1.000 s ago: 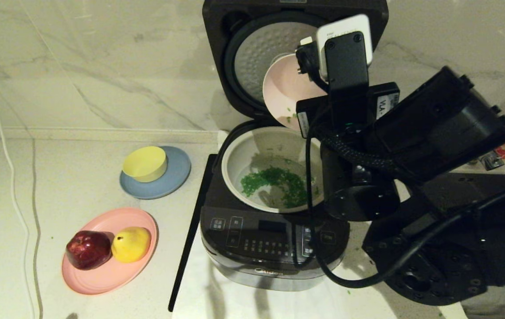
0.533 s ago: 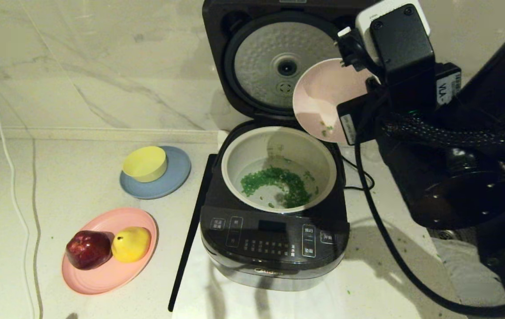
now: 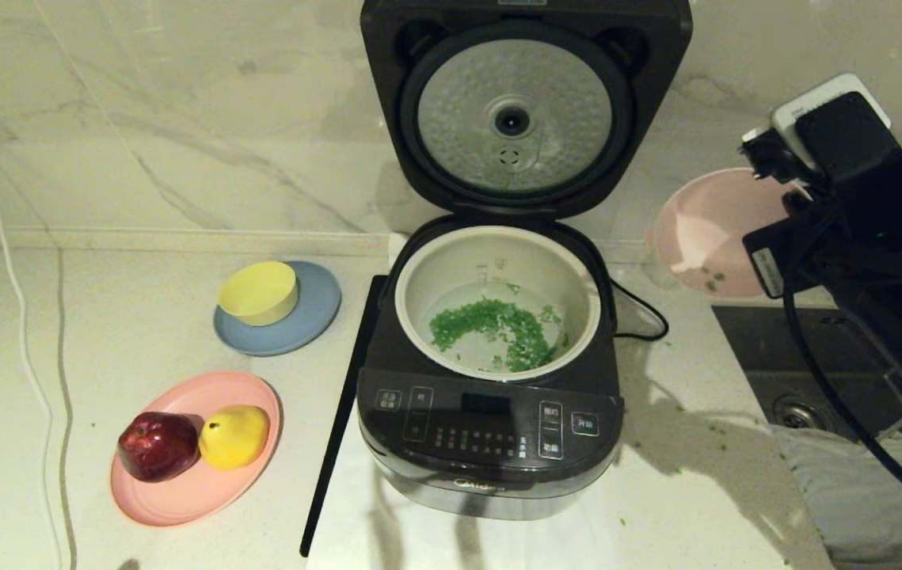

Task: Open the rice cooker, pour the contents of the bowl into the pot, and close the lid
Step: Place the bowl on the table

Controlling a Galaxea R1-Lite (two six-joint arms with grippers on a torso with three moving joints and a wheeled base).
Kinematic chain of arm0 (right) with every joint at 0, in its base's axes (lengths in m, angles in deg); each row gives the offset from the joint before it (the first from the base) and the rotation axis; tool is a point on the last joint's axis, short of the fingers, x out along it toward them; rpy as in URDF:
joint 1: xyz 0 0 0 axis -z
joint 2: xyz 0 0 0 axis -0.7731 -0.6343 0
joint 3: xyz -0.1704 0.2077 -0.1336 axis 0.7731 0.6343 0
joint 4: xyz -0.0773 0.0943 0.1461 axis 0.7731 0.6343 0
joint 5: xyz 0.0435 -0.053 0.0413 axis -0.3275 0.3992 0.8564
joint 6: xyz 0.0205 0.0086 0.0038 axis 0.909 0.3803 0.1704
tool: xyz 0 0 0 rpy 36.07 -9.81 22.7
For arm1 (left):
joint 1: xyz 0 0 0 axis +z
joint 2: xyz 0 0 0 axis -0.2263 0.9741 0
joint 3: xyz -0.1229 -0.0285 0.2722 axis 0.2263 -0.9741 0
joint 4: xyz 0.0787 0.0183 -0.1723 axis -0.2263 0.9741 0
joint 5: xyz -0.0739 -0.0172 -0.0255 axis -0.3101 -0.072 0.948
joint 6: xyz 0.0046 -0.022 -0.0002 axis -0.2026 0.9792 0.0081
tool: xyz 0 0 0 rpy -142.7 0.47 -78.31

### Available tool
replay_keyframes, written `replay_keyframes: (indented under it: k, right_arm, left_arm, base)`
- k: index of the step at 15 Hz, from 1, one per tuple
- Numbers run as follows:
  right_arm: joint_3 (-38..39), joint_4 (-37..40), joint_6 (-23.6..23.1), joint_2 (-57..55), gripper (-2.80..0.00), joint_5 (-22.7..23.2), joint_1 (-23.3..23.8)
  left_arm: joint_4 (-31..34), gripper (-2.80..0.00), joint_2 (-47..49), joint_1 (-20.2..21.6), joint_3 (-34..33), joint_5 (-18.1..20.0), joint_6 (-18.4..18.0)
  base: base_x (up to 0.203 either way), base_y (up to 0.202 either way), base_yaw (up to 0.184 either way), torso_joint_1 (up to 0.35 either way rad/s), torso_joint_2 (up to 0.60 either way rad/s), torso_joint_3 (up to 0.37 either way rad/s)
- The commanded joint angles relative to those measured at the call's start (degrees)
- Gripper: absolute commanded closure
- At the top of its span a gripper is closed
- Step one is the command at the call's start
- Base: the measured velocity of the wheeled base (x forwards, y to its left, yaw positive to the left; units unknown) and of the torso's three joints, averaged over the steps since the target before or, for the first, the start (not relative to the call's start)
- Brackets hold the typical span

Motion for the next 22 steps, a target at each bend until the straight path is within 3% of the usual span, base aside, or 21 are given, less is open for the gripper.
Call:
replay_keyframes:
  k: [1, 5, 11, 16, 18, 22]
  right_arm:
    - [0.9, 4.2, 7.2, 1.2, 0.0, 3.7, 3.4]
    - [-2.4, 15.9, 20.1, 1.9, 0.0, 9.7, 7.1]
    - [-5.9, 36.8, 40.9, 3.0, 0.0, 26.0, 17.6]
    - [-5.4, 45.8, 48.9, 1.7, 0.0, 43.1, 28.1]
    - [-3.9, 46.7, 50.2, 0.2, 0.0, 47.3, 31.4]
    - [2.9, 46.2, 50.8, -3.2, 0.0, 51.8, 32.9]
  left_arm:
    - [0.0, 0.0, 0.0, 0.0, -0.4, 0.0, 0.0]
    - [0.0, 0.0, 0.0, 0.0, -0.4, 0.0, 0.0]
    - [0.0, 0.0, 0.0, 0.0, -0.4, 0.0, 0.0]
    - [0.0, 0.0, 0.0, 0.0, -0.4, 0.0, 0.0]
    - [0.0, 0.0, 0.0, 0.0, -0.4, 0.0, 0.0]
    - [0.0, 0.0, 0.0, 0.0, -0.4, 0.0, 0.0]
  base:
    - [0.0, 0.0, 0.0, 0.0, 0.0, 0.0]
    - [0.0, 0.0, 0.0, 0.0, 0.0, 0.0]
    - [0.0, 0.0, 0.0, 0.0, 0.0, 0.0]
    - [0.0, 0.0, 0.0, 0.0, 0.0, 0.0]
    - [0.0, 0.0, 0.0, 0.0, 0.0, 0.0]
    - [0.0, 0.0, 0.0, 0.0, 0.0, 0.0]
